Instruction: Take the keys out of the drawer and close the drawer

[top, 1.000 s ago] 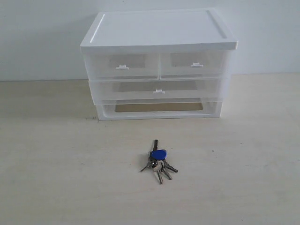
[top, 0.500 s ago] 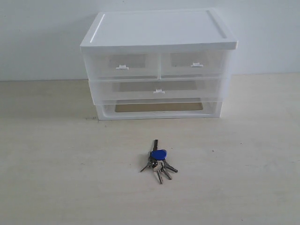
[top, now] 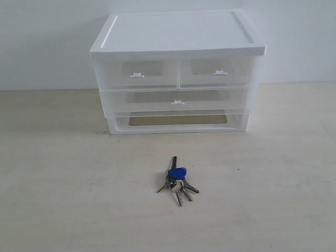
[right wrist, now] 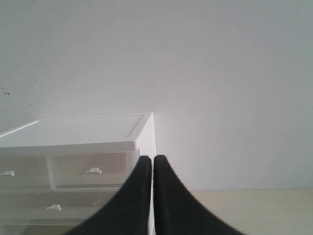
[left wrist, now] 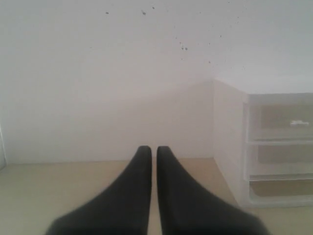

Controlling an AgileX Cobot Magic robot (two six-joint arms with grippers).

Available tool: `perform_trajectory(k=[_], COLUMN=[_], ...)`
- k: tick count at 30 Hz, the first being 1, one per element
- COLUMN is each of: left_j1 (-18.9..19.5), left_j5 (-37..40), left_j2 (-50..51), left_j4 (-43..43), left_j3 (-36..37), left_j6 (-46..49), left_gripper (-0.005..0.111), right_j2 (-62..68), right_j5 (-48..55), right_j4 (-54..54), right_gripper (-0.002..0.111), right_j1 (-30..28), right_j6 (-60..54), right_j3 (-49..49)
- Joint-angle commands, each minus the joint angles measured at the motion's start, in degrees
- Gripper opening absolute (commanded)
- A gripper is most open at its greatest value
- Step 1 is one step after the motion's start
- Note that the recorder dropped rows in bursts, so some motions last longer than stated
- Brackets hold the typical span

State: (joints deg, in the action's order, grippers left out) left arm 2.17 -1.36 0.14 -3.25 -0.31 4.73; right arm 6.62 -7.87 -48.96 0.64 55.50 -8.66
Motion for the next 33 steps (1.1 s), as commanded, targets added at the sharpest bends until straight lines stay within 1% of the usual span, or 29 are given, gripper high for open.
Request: perform_trajectory(k=[1,4,7,8,33], left_j1=[0.2,0.2,0.2,0.2,-0.1], left_j5=[5.4,12.7,17.6,18.2,17.9], left_j2=[-0.1,-0.1,-0.1,-0.1,-0.1], left_j4=[3.3,3.9,4.2,4.3,4.2], left_j3=[0.3,0.3,0.3,0.3,0.3], left_j6=[0.4,0.4,0.4,0.4,0.4], left_gripper=[0.004,0.004,0.004,0.004,0.004], right_j2=[-0.1,-0.1,-0.1,-0.1,-0.1], right_j5=[0.0,0.0,0.0,0.0,0.0], right_j4=[-0.2,-0.2,-0.2,-0.2,-0.2], right_gripper=[0.000,0.000,0.000,0.000,0.000], right_j1=[-0.1,-0.1,-0.1,-0.1,-0.1], right_j6=[-0.2,-0.2,-0.2,-0.2,-0.2], right_j3=[0.1,0.1,0.1,0.1,0.1])
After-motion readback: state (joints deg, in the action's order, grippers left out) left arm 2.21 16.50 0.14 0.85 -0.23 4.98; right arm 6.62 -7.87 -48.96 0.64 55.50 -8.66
